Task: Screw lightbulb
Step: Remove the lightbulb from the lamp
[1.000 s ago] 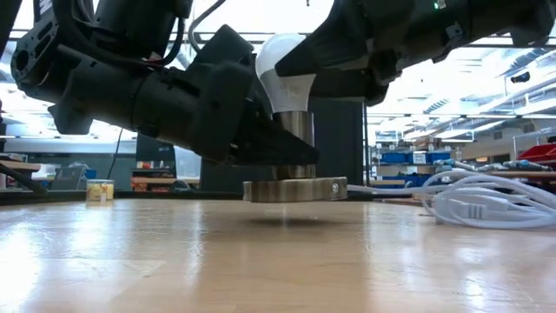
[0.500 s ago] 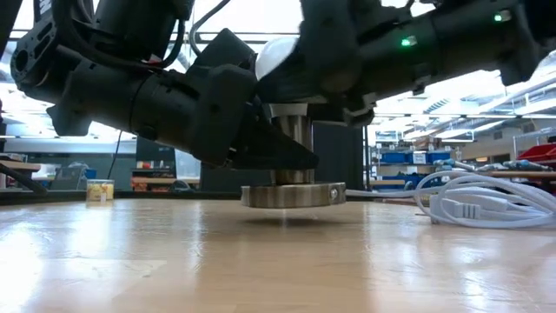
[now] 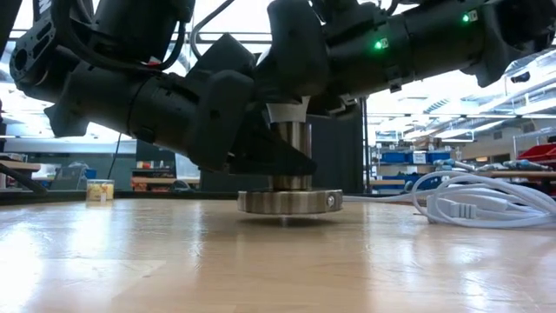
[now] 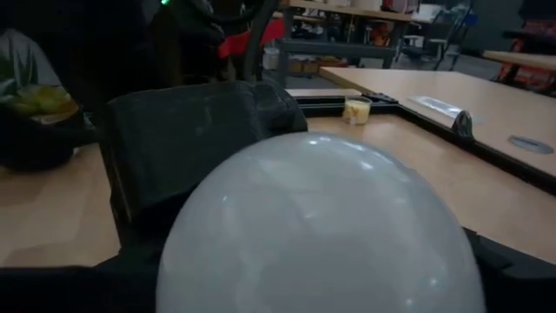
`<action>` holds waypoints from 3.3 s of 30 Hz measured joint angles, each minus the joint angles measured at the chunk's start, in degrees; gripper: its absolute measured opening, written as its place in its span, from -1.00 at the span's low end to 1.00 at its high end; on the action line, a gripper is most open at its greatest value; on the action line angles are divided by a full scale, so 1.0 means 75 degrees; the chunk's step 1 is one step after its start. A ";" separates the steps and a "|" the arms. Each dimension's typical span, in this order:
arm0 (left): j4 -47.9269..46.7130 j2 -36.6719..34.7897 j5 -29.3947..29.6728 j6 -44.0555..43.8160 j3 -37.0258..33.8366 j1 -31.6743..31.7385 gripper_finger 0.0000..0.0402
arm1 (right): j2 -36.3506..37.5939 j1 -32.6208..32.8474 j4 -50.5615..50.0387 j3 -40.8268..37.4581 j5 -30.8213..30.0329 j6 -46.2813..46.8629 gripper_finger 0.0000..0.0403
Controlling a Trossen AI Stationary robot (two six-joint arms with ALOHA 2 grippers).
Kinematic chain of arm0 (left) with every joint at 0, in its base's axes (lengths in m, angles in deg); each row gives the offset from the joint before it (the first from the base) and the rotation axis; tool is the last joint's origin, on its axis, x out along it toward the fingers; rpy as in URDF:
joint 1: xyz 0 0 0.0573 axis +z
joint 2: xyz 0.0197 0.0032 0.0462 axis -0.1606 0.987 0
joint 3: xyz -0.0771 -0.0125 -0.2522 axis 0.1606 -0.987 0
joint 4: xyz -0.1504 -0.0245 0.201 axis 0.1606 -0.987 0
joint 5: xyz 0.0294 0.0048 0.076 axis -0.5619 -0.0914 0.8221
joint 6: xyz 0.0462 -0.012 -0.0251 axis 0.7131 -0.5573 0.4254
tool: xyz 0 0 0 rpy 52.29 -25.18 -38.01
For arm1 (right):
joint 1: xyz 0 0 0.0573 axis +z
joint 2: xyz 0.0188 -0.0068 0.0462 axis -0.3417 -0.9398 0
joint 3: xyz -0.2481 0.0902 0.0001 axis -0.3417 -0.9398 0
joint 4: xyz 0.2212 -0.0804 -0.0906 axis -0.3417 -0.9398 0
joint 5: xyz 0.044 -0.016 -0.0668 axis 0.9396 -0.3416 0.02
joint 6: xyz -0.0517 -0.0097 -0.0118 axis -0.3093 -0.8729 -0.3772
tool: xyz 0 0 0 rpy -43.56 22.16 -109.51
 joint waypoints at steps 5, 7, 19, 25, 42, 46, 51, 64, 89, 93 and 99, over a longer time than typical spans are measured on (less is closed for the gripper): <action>-0.0003 0.0000 0.0003 -0.0222 0.0000 0.0003 -0.06 | 0.0066 0.0051 -0.0011 0.0000 0.0003 -0.0381 0.51; 0.0000 0.0000 0.0006 -0.0229 0.0000 0.0003 -0.06 | 0.0119 0.0059 -0.0035 0.0000 0.0024 -0.0436 0.48; -0.0041 -0.0003 -0.0733 -0.0038 -0.0021 -0.0070 -0.06 | 0.0229 0.0073 -0.0500 -0.0009 0.1458 -0.0440 0.25; -0.0004 -0.0074 -0.1672 0.0275 -0.0126 -0.0038 -0.06 | 0.0317 -0.0162 -0.0569 -0.0296 0.2931 -0.0576 0.39; 0.0088 -0.0120 -0.2961 0.0760 -0.0181 0.0052 -0.06 | 0.0388 -0.1374 -0.0681 -0.0475 0.8137 -0.1397 0.13; 0.0094 -0.0119 -0.2872 0.0355 -0.0187 0.0114 -0.06 | 0.0499 -0.1458 -0.1178 -0.0475 0.8131 -0.1638 0.24; 0.0035 -0.0119 -0.2336 -0.0118 -0.0187 0.0230 -0.06 | 0.1126 -0.1619 -0.2930 -0.0473 0.8058 -0.2027 0.44; -0.0088 -0.0119 -0.2287 0.0032 -0.0181 0.1311 -0.06 | 0.3175 -0.2389 -0.7027 -0.0331 0.6302 -0.0370 0.84; -0.0752 -0.0119 -0.2088 0.0806 0.0322 0.2168 0.17 | 0.3013 -0.2337 -1.0795 0.2177 0.5135 0.1443 0.83; -0.0878 -0.0119 -0.2095 0.0806 0.0332 0.2150 0.33 | 0.3013 -0.2332 -1.0936 0.2177 0.5135 0.1689 0.83; -0.1109 -0.0117 -0.2194 0.0798 0.0332 0.2111 0.38 | 0.3013 -0.2309 -1.1077 0.2177 0.5110 0.2050 0.83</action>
